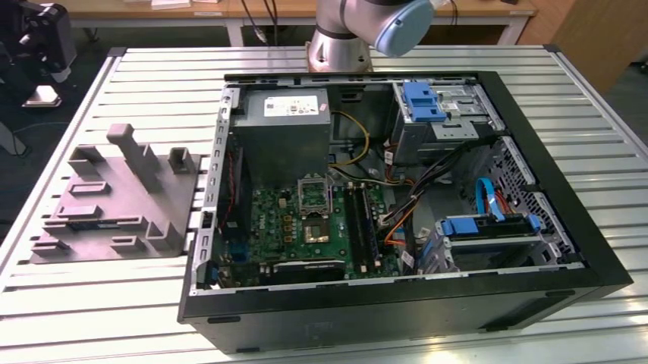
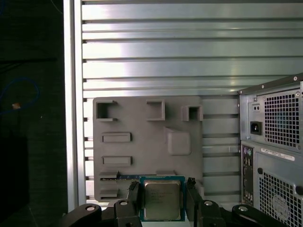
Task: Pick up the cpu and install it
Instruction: 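Pick up the cpu and move it towards the insertion slot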
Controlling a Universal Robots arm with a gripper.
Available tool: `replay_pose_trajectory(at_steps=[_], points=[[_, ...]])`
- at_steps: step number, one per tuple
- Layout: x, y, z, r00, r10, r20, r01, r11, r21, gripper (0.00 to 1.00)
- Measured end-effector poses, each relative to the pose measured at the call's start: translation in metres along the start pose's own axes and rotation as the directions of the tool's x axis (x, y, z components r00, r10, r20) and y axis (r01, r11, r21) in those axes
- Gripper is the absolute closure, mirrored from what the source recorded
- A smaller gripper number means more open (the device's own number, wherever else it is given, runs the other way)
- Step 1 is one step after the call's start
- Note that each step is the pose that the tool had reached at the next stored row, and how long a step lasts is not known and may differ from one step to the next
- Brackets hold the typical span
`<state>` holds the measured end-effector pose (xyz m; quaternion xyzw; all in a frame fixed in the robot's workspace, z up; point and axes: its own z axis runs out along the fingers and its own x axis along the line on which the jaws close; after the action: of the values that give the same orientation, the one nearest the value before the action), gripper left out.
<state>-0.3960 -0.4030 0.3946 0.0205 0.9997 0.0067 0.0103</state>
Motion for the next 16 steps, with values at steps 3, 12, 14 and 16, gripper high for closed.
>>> replay_pose_trajectory(at_steps=[3, 12, 14, 16], points=[[-0.0033, 0.0001, 0.0001, 1.0, 0.0, 0.0001, 0.0, 1.0, 0.0, 0.53], [-0.0104, 0.0005, 0.0003, 1.0, 0.0, 0.0001, 0.0, 1.0, 0.0, 0.53], [-0.0112, 0.0005, 0.0002, 1.0, 0.0, 0.0, 0.0, 1.0, 0.0, 0.53], [-0.0119, 0.0005, 0.0002, 1.0, 0.0, 0.0, 0.0, 1.0, 0.0, 0.53]])
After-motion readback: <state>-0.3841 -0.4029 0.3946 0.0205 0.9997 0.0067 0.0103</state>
